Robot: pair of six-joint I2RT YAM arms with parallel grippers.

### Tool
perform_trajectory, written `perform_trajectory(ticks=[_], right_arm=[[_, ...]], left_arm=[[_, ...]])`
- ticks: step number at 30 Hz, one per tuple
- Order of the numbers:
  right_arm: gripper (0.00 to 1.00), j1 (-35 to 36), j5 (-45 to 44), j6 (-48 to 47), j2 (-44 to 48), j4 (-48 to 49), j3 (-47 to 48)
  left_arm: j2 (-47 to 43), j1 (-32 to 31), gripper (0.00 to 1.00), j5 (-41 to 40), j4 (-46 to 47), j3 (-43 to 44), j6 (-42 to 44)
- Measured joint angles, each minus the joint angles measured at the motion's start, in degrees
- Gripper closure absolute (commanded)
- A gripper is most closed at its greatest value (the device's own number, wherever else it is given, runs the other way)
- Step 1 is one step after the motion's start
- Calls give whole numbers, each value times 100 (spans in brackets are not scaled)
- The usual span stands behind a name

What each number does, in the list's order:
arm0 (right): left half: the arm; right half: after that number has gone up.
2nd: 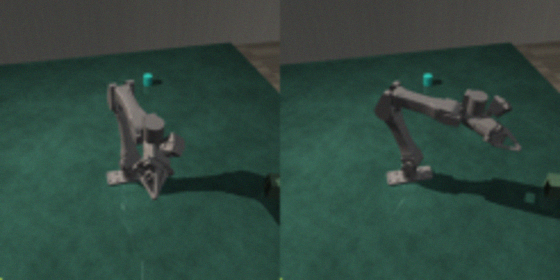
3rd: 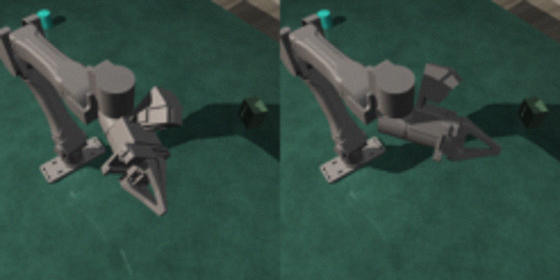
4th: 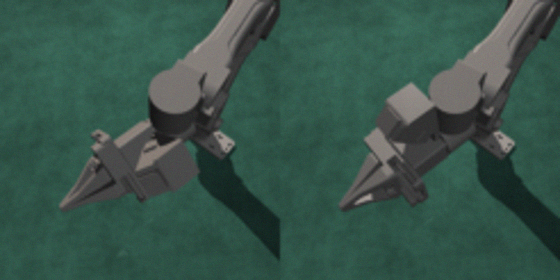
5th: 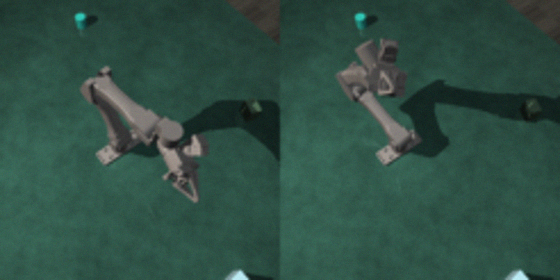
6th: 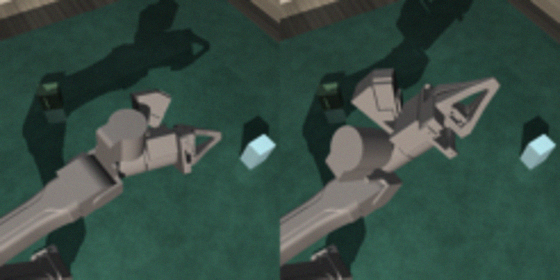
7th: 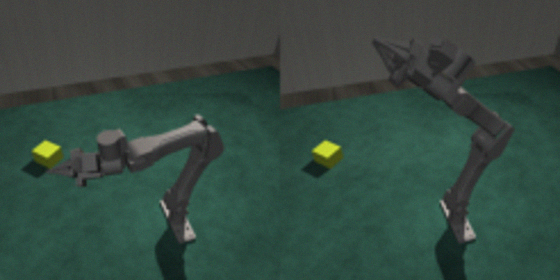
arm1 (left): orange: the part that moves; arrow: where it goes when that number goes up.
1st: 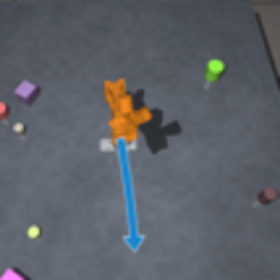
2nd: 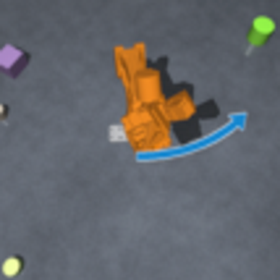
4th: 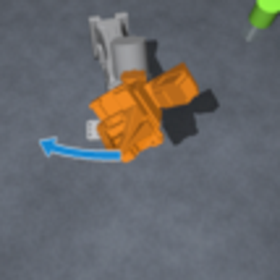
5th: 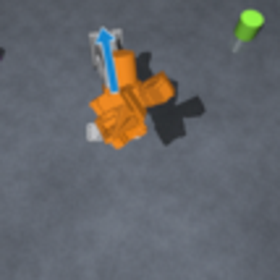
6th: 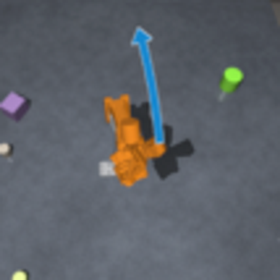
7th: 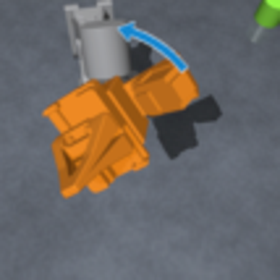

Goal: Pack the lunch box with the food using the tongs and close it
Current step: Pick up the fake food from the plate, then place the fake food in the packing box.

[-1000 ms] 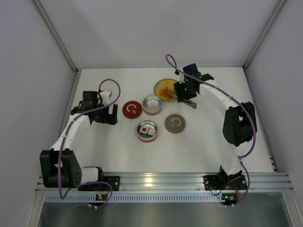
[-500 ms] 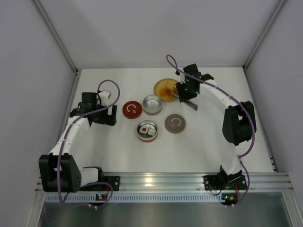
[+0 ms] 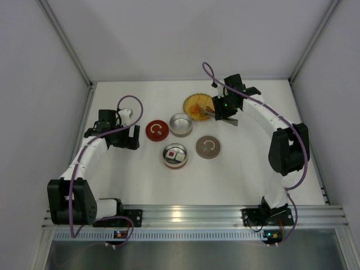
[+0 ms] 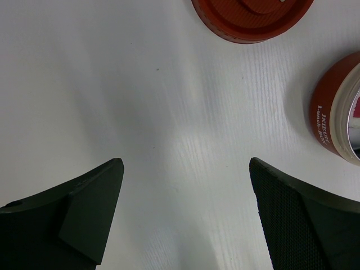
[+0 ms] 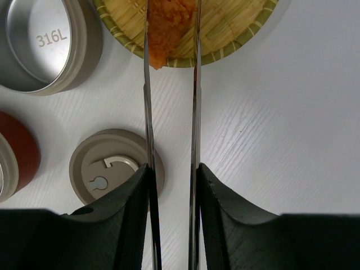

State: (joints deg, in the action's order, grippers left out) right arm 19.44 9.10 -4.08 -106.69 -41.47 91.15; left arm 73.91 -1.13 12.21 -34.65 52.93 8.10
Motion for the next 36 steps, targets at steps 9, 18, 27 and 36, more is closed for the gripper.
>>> perform_trajectory(ticks=[9, 18, 27, 36], right_arm=[[87, -2, 260, -136, 343, -9, 0], [84, 186, 750, -299, 944, -11, 2], [83, 922, 857, -498, 988, -33, 2], [83, 1139, 776, -538, 675, -24, 2]], left_arm=[[74, 0, 2, 42, 2, 33, 2], [74, 0, 2, 59, 13, 55, 2], [76, 0, 2, 85, 13, 74, 2], [164, 0, 2, 90, 24, 129, 2]])
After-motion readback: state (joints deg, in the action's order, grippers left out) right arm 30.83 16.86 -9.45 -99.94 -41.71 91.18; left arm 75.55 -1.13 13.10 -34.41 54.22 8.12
